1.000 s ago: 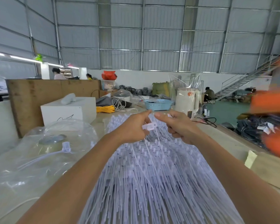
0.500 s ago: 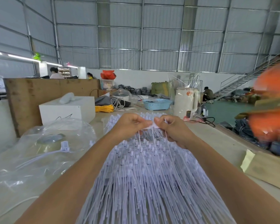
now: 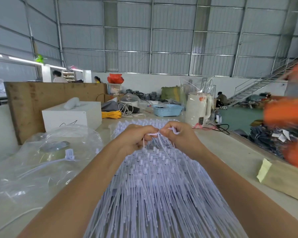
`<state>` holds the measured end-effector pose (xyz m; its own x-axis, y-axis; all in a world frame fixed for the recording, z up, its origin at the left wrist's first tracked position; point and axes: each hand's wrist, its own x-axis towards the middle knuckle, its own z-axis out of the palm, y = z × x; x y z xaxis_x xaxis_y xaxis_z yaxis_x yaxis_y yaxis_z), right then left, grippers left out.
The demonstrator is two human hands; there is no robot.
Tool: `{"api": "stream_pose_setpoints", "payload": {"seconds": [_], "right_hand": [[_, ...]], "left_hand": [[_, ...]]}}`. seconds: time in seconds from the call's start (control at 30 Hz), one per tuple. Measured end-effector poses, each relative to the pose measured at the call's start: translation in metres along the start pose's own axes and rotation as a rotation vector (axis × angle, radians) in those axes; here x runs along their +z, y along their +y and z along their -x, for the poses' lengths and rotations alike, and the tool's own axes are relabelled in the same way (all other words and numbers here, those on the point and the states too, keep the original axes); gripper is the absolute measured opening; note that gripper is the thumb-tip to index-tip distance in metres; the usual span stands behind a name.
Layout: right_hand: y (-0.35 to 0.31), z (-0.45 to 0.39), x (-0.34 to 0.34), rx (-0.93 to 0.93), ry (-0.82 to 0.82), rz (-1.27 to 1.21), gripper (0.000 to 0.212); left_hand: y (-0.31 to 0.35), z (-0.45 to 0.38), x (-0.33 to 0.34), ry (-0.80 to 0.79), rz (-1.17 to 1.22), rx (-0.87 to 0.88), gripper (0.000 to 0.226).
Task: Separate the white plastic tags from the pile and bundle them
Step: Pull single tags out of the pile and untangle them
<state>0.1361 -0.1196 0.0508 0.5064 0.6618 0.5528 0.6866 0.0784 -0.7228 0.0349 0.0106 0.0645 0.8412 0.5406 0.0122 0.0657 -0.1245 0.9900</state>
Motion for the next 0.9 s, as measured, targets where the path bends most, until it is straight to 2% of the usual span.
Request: {"api": "stream_pose_setpoints", "payload": {"seconds": [0.1,0.17,0.23,0.4,0.47,0.53,0.57,0.63,0.7,0.73,0.83,0.9], "right_hand": [[0.001,0.002,0.004,-0.238,0.035,0.184,0.014],[0.005,0.002,0.002,-0.361,0.008,0.279,0.013],[0.007,0.000,-0.002,-0.346,-0.009,0.264,0.011],[0.007,-0.005,-0.004,-0.119,-0.071,0.106,0.021],[0.013,-0.009,-0.017,0.031,0.062,0.007,0.012],[0.021,-0.012,-0.051,0.250,0.373,-0.219,0.014],[0.022,-0.013,-0.071,0.343,0.501,-0.315,0.018],[0.015,-0.015,-0.102,0.433,0.596,-0.526,0.025],[0.003,-0.020,-0.116,0.395,0.517,-0.753,0.028],[-0.006,-0.021,-0.115,0.389,0.427,-0.754,0.030],[-0.028,-0.017,-0.088,0.345,0.112,-0.526,0.031],[-0.034,-0.011,-0.061,0.300,-0.014,-0.338,0.042]], "left_hand": [[-0.004,0.000,-0.001,-0.140,0.219,-0.170,0.028],[-0.008,0.001,-0.003,-0.187,0.232,-0.210,0.034],[-0.009,0.003,-0.002,-0.196,0.229,-0.213,0.032],[-0.004,0.008,0.005,-0.186,0.261,-0.157,0.031],[-0.003,0.011,0.000,-0.236,0.288,-0.104,0.037],[-0.002,0.015,-0.011,-0.254,0.221,-0.035,0.048],[-0.002,0.015,-0.017,-0.218,0.144,0.002,0.048],[-0.003,0.013,-0.023,-0.112,-0.006,0.063,0.038],[-0.005,0.009,-0.019,-0.061,-0.055,0.097,0.034],[-0.005,0.006,-0.013,-0.057,-0.063,0.110,0.034],[-0.002,0.001,0.008,-0.062,-0.112,0.157,0.031],[0.003,0.002,0.018,-0.069,-0.120,0.198,0.031]]}}
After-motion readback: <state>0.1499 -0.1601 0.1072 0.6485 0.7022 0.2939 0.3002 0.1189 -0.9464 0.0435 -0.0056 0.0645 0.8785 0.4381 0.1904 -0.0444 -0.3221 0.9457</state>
